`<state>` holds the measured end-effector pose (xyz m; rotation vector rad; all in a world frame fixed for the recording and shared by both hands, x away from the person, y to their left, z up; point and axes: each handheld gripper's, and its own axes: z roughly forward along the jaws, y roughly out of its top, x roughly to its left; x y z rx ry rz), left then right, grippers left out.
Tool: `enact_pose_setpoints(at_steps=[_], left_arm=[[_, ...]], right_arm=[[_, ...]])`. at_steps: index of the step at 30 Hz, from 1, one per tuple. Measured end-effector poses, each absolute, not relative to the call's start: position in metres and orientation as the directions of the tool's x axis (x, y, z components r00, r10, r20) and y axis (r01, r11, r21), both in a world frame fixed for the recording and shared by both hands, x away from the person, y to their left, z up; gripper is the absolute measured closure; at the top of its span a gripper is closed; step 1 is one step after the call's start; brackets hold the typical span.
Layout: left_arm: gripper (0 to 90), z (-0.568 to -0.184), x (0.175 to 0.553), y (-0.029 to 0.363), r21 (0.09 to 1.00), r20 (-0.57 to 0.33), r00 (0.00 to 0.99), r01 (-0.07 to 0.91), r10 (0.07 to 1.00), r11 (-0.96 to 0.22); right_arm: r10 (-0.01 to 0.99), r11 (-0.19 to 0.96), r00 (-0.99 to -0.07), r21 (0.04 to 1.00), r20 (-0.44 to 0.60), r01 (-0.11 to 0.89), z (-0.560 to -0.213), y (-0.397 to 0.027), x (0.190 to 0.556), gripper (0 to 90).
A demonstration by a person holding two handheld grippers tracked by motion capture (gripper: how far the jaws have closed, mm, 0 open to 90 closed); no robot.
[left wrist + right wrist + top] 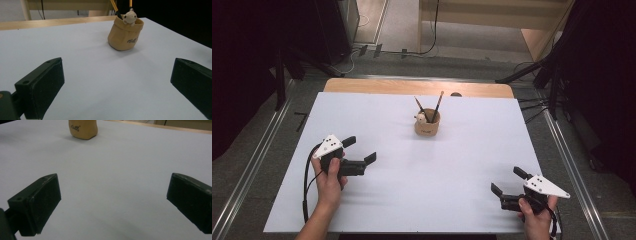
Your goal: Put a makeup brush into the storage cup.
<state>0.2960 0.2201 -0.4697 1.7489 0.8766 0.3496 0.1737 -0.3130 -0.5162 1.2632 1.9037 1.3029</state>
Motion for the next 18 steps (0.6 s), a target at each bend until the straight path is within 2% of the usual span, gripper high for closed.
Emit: enact_pose_setpoints(at_steps=[11,18], left_arm=[[0.0,-0.474,0.278,0.238,0.916,-0.160,0.659,0.376,0.735,-0.138],[0.0,-0.474,0.268,0.256,0.923,-0.175,0.645,0.371,0.744,-0.105]], right_arm=[[0.893,0.116,-0.443,0.907,0.084,0.405,-0.517,-0.311,0.174,0.0],[0.894,0.115,-0.440,0.908,0.081,0.402,-0.516,-0.310,0.173,0.0]])
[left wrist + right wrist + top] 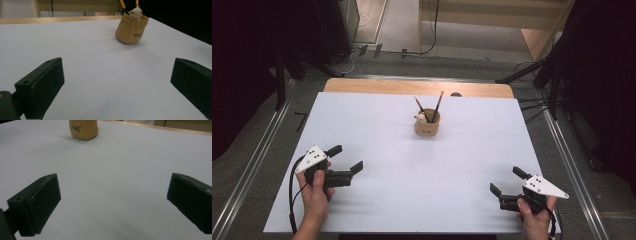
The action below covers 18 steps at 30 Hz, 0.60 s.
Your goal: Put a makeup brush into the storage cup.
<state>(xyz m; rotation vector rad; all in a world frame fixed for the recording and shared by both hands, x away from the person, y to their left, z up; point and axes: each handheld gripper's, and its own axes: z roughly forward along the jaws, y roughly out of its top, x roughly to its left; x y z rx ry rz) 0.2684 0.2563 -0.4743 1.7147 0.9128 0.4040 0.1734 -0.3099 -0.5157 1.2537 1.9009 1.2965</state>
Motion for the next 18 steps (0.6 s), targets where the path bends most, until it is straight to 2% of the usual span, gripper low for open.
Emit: enact_pose_setpoints(at_steps=[7,16,18], left_arm=[[0.0,-0.482,0.251,0.273,0.920,-0.203,0.630,0.386,0.750,-0.075],[0.0,-0.479,0.240,0.291,0.930,-0.178,0.625,0.359,0.760,-0.078],[0.0,-0.480,0.240,0.294,0.929,-0.196,0.628,0.365,0.753,-0.062]], right_arm=[[0.901,0.105,-0.425,0.909,0.084,0.403,-0.515,-0.311,0.172,0.0],[0.911,0.088,-0.402,0.911,0.090,0.403,-0.515,-0.315,0.169,0.0],[0.912,0.087,-0.400,0.912,0.089,0.402,-0.516,-0.316,0.169,0.0]])
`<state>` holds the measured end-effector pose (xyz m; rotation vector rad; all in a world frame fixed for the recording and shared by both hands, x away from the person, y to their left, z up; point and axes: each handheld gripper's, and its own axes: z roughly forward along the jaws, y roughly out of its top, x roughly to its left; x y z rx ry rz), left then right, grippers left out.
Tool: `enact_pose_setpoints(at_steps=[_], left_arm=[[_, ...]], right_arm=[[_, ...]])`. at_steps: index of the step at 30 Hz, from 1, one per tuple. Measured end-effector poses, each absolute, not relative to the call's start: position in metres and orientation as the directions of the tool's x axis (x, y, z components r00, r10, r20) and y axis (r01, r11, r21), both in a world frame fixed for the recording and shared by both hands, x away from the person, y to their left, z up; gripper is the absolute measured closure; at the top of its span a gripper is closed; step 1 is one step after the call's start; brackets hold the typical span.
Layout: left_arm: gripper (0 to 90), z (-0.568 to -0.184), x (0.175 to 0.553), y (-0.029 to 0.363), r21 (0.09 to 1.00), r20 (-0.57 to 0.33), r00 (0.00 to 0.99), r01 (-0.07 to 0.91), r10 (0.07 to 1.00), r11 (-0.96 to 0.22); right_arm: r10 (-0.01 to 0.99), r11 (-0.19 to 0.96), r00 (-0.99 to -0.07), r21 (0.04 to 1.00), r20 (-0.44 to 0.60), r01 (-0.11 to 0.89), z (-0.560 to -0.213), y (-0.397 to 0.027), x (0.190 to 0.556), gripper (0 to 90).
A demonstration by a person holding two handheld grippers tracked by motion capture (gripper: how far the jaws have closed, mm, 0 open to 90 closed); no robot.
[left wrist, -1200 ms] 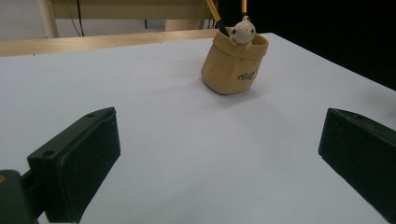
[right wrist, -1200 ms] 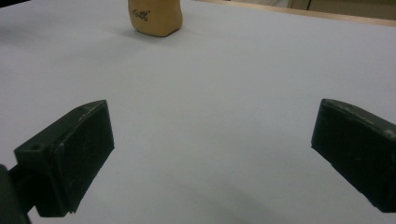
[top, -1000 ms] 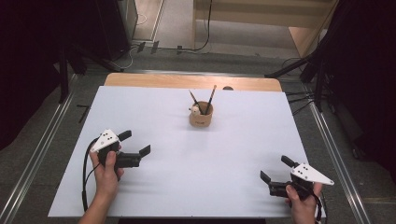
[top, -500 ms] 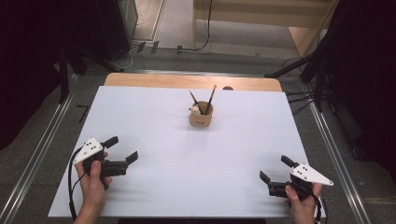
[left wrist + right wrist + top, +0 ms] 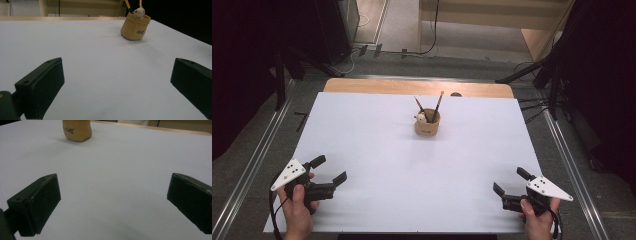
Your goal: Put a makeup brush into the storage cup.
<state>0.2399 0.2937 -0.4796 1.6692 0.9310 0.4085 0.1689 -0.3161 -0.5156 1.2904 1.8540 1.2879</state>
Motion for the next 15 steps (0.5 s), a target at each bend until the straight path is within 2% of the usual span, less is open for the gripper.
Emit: enact_pose_setpoints(at_steps=[15], left_arm=[[0.0,-0.4829,0.2427,0.2992,0.925,-0.212,0.622,0.377,0.754,-0.050]], right_arm=[[0.914,0.046,-0.388,0.919,0.120,0.392,-0.5129,-0.3133,0.1670,0.0]])
